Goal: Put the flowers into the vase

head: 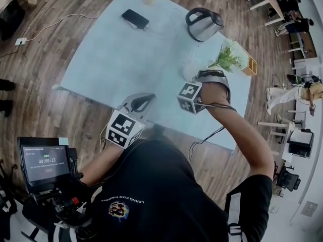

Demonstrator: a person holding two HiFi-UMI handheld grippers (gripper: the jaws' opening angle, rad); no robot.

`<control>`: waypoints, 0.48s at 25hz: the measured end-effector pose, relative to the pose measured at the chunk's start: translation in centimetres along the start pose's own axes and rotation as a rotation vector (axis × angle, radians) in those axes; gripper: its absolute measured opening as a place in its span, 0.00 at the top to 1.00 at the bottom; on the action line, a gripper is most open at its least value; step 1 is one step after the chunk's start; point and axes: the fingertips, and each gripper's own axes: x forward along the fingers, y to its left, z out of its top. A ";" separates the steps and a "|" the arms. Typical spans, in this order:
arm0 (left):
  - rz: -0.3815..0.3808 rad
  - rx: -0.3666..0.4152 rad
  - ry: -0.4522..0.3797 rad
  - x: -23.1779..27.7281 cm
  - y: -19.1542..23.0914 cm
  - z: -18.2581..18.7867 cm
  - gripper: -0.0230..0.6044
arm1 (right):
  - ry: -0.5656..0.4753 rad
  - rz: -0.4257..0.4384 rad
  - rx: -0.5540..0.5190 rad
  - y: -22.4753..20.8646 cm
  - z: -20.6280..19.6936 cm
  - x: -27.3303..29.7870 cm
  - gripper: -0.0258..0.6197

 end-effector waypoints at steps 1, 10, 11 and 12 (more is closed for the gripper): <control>-0.005 0.002 0.004 0.3 0.0 0.0 0.95 | -0.038 0.002 0.030 0.1 0.4 0.1 0.93; -0.059 0.033 0.033 0.8 -1.2 -0.1 0.95 | -0.382 0.013 0.409 1.5 1.4 -3.2 0.93; -0.065 0.036 0.036 0.8 -1.4 -0.1 0.95 | -0.427 0.019 0.468 1.7 1.3 -3.8 0.93; -0.071 0.040 0.038 0.7 -1.6 -0.1 0.95 | -0.474 0.024 0.530 1.9 1.2 -4.3 0.93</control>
